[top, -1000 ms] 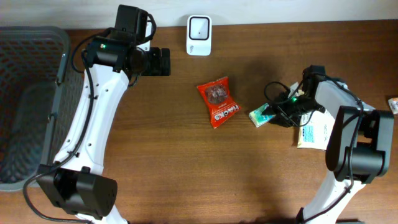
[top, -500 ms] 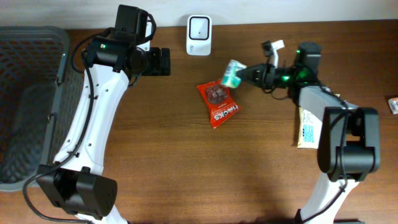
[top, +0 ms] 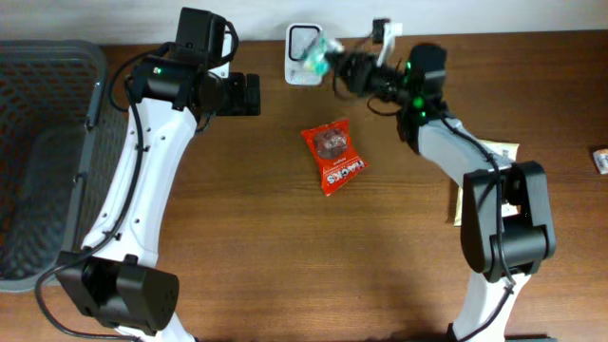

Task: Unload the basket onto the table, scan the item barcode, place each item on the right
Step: 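Hold the green pack under the scanner, then carry it to the right edge, then grasp the cream wipes package with the right gripper and lift it, then hold the wipes package in front of the scanner with the right gripper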

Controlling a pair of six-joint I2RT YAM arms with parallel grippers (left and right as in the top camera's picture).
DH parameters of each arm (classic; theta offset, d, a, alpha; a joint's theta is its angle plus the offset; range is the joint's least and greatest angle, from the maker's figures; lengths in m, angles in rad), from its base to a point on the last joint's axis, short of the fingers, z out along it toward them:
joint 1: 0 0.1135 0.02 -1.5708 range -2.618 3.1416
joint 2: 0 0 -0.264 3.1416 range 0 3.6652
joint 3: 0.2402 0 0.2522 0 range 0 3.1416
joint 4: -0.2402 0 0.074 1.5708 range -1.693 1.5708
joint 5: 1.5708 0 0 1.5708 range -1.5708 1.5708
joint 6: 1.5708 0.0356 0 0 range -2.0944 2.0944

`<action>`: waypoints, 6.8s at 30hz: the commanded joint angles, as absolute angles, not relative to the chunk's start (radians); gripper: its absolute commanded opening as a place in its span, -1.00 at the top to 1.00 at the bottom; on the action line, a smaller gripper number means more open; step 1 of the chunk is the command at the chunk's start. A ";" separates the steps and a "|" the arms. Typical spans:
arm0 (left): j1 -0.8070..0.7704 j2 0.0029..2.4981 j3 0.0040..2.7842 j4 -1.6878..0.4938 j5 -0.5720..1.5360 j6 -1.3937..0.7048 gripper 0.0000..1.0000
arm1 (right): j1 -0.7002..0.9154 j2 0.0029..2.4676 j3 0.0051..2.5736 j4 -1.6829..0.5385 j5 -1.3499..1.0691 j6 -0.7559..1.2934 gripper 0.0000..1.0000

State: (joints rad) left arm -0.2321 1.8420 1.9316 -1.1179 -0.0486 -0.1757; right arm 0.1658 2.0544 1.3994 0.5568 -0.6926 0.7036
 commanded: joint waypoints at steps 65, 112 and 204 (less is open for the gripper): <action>-0.226 1.840 1.934 -1.121 -0.041 -0.170 -0.98 | -0.532 1.875 1.093 -0.665 -0.599 -0.243 -0.97; -0.226 1.840 1.934 -1.120 -0.041 -0.170 -0.98 | 0.002 1.938 1.132 -0.519 -0.101 0.645 -0.91; -0.226 1.840 1.934 -1.121 -0.041 -0.170 -0.98 | 0.301 2.443 2.640 -0.970 -0.276 0.396 0.92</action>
State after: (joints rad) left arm -0.2321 1.8420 1.9316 -1.1198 -0.0486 -0.1757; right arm 0.2844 2.4805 2.6080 -0.9688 -0.2676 0.4076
